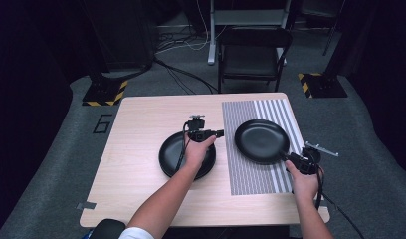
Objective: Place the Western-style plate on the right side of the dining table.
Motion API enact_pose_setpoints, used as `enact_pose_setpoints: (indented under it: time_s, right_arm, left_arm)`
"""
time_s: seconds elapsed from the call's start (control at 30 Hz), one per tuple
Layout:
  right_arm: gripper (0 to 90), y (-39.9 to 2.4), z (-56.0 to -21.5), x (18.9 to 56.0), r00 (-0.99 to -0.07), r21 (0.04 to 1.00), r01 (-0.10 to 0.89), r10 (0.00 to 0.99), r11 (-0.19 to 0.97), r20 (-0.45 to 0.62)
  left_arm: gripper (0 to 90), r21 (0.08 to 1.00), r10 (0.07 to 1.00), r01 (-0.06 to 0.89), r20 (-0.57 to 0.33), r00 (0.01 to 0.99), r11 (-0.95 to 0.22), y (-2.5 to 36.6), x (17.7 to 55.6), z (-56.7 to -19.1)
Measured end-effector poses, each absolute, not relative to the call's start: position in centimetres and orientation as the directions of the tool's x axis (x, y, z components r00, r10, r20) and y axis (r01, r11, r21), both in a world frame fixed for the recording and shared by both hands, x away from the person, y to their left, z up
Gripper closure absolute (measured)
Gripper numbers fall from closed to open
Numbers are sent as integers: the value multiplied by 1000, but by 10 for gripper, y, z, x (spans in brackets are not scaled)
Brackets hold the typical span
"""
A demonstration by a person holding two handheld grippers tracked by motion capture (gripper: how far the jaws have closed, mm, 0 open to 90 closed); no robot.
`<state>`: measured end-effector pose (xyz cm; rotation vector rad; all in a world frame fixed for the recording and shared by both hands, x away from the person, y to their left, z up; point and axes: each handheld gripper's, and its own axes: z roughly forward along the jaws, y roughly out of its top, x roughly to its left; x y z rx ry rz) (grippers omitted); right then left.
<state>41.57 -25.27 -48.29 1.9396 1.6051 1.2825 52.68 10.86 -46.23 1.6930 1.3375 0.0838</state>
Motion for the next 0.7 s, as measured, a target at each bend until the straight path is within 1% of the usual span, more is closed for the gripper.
enact_pose_setpoints:
  time_s: [0.1,0.33,0.37,0.4,0.7]
  right_arm:
    - [384,-249,-479,413,-55,725,619,904,-303,425]
    - [381,-239,-474,409,-103,733,630,907,-258,409]
    - [381,-236,-474,408,-113,734,631,906,-251,407]
    - [381,-236,-474,408,-113,734,631,906,-251,407]
    - [382,-232,-479,404,-131,737,638,911,-224,391]
  left_arm:
    - [342,698,792,716,-451,412,25,118,524,-460]
    - [340,704,794,709,-446,414,25,139,518,-454]
    - [340,711,795,703,-437,420,20,146,515,-453]
    - [340,711,795,703,-437,420,20,146,515,-453]
    - [340,727,798,685,-435,418,37,190,501,-450]
